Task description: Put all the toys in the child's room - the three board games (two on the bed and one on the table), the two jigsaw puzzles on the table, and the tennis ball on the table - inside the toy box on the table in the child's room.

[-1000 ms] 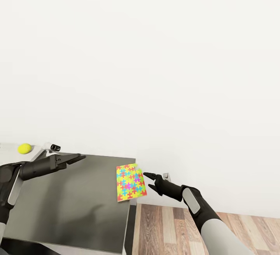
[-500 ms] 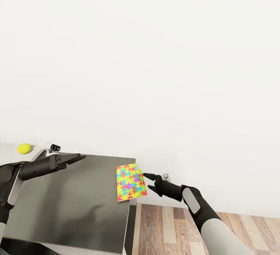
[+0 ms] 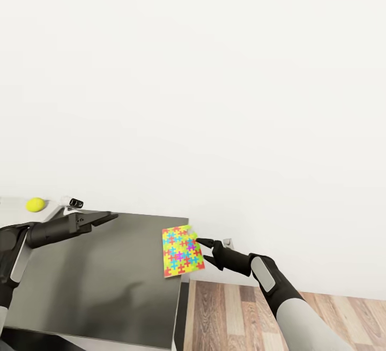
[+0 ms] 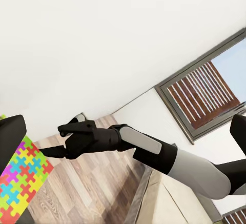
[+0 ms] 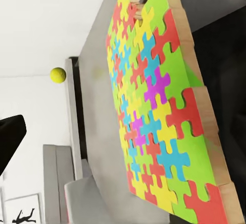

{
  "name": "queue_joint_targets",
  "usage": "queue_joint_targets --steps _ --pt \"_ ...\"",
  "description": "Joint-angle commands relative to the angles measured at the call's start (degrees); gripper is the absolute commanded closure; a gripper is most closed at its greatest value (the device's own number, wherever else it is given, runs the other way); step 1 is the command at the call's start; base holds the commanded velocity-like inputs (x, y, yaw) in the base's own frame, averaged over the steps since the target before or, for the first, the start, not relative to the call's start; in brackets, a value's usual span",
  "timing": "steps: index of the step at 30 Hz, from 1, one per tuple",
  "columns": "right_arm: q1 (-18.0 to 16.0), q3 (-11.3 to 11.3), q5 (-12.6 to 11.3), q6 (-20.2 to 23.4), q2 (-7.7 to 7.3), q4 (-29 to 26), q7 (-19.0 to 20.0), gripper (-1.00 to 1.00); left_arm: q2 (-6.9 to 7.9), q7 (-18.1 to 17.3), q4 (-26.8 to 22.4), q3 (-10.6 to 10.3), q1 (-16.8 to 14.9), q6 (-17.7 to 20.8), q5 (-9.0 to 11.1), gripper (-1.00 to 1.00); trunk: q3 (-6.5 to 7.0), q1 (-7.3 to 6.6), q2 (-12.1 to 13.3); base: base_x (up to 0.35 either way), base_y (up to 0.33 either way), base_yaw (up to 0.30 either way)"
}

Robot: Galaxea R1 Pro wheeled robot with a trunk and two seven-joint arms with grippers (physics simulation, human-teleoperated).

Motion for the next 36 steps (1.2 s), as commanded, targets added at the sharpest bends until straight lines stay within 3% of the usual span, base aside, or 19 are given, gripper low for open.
queue_joint_targets --steps 1,17,23,36 --pt "0.0 -0.4 0.1 0.4 0.07 0.0 0.1 -1.0 0.02 -0.2 0.0 0.0 0.0 0.6 0.0 -1.0 -0.06 0.0 0.0 0.0 0.063 0.0" --pt "-0.1 -0.2 0.1 0.3 -0.01 0.0 0.1 -1.0 0.05 -0.2 0.0 0.0 0.0 0.6 0.0 -1.0 -0.06 0.0 0.0 0.0 0.007 0.0" --pt "-0.1 -0.2 0.1 0.3 -0.03 0.0 0.1 -1.0 -0.01 -0.2 0.0 0.0 0.0 0.6 0.0 -1.0 -1.13 1.32 -2.4 0.0 0.0 0.0" --pt "-0.1 -0.2 0.1 0.3 -0.03 0.0 0.1 -1.0 0.04 -0.2 0.0 0.0 -0.1 0.6 0.0 -1.0 -1.13 1.32 -2.4 0.0 0.0 0.0"
